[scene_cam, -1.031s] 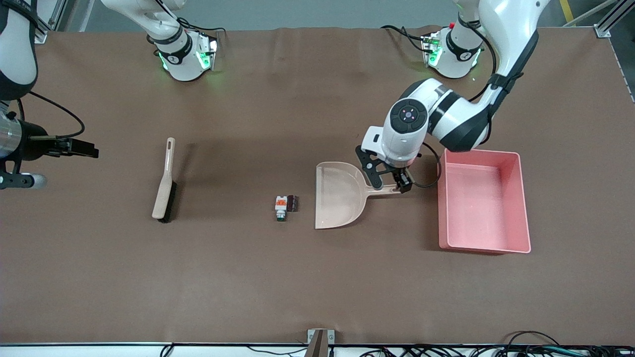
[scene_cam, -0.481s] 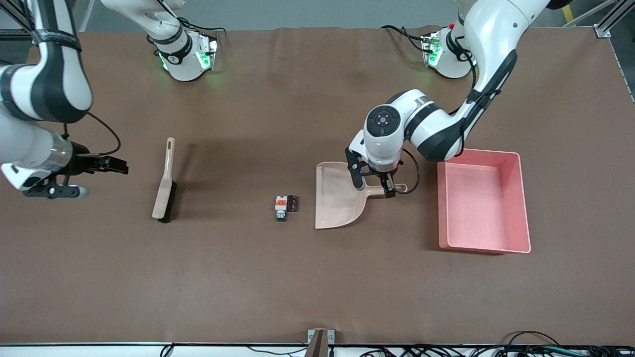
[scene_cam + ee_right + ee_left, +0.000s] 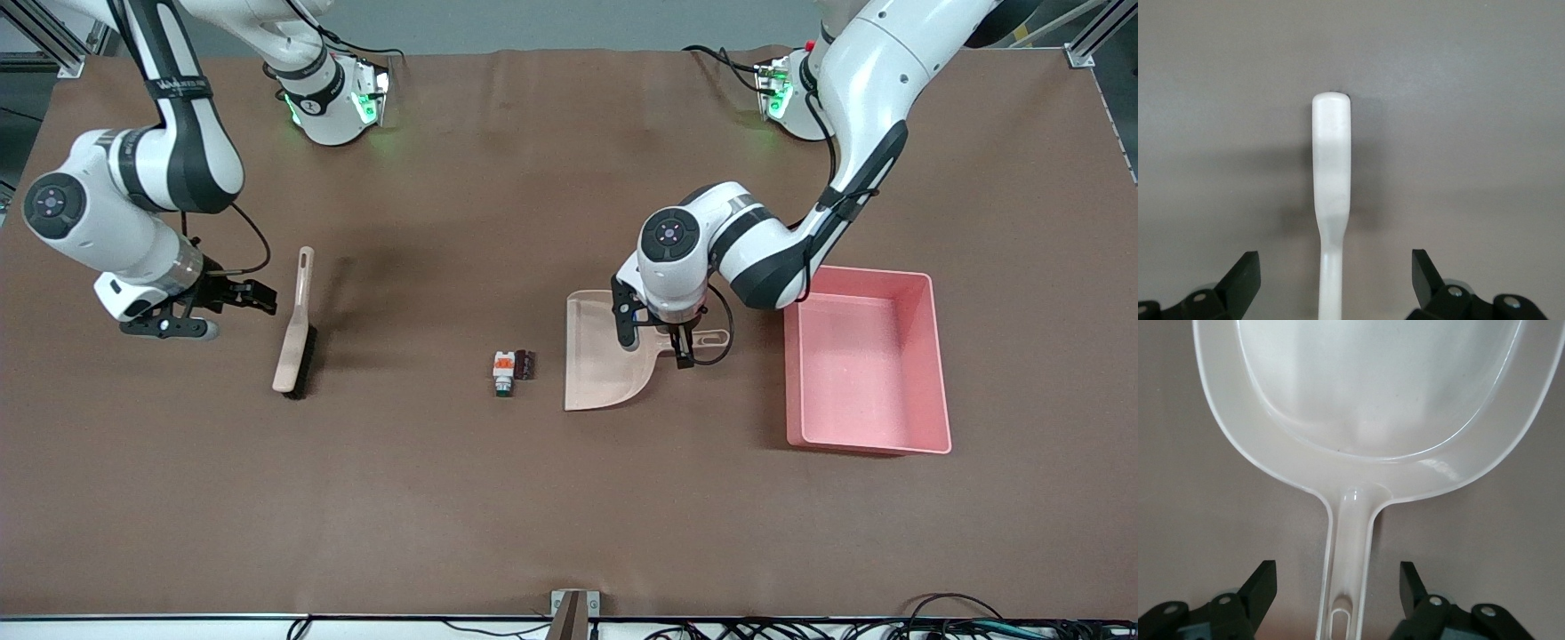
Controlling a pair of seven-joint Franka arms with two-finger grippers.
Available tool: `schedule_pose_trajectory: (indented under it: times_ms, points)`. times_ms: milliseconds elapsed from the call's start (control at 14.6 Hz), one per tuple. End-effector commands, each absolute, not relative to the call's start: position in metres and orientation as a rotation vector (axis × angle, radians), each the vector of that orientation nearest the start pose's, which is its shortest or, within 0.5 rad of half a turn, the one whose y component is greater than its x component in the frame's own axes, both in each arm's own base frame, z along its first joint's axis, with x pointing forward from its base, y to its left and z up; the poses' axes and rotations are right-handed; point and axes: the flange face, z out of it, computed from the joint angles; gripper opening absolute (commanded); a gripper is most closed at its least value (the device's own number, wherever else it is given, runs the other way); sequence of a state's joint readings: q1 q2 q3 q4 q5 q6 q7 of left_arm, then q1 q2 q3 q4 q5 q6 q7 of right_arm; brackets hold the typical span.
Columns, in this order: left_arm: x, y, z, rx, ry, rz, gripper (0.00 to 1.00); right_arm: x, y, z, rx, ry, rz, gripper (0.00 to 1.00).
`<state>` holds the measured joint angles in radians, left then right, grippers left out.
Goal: Clean e-waste and dump in bin
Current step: 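Grasp the white brush handle with the right gripper and lift it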
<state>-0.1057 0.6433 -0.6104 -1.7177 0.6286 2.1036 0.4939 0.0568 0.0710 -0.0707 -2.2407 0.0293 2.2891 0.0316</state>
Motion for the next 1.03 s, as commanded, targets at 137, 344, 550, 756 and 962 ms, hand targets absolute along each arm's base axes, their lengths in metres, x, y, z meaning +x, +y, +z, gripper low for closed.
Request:
schedule_pose_trajectory:
  times_ms: [137, 344, 550, 756, 962]
  points:
    - [0.533, -0.396, 0.248, -2.13, 2.058, 0.125, 0.81, 0.523, -0.002, 0.272, -3.123, 0.15, -0.043, 1.0]
    - [0.529, -0.4, 0.24, -2.092, 2.073, 0.131, 0.79, 0.514, -0.002, 0.241, -3.128, 0.16, -0.034, 1.0]
    - [0.529, -0.4, 0.236, -2.061, 2.076, 0.131, 0.78, 0.514, 0.013, 0.227, -3.124, 0.147, -0.027, 1.0]
    - [0.528, -0.399, 0.231, -2.066, 2.074, 0.143, 0.7, 0.513, 0.012, 0.215, -3.124, 0.161, -0.015, 1.0]
    - [0.529, -0.399, 0.23, -2.066, 2.071, 0.141, 0.62, 0.514, 0.012, 0.216, -3.126, 0.156, -0.015, 0.98]
